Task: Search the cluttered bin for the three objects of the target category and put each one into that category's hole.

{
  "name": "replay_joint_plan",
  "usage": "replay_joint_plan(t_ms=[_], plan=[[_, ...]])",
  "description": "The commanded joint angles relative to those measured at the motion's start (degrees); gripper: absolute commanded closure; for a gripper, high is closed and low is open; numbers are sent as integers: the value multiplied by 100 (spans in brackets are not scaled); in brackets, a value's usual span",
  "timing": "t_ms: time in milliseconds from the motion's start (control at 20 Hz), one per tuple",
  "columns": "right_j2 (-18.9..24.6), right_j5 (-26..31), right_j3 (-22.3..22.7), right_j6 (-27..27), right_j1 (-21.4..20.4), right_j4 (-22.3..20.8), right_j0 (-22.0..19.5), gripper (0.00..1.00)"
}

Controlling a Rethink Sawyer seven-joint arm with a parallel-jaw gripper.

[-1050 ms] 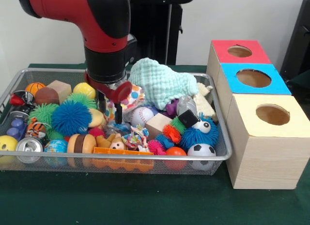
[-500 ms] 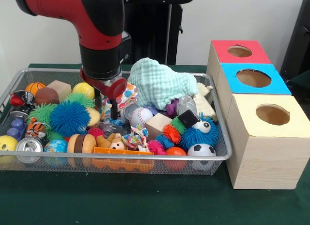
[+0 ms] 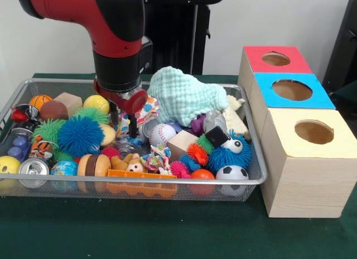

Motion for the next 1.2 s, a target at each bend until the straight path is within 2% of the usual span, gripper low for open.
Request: replay_joint_plan(t_ms=[50, 300, 1200], plan=[[476, -23, 356, -433, 266, -338, -25, 0], [514, 64, 381, -387, 167, -269, 1, 0], [481, 259, -141, -83, 316, 2, 246, 0]])
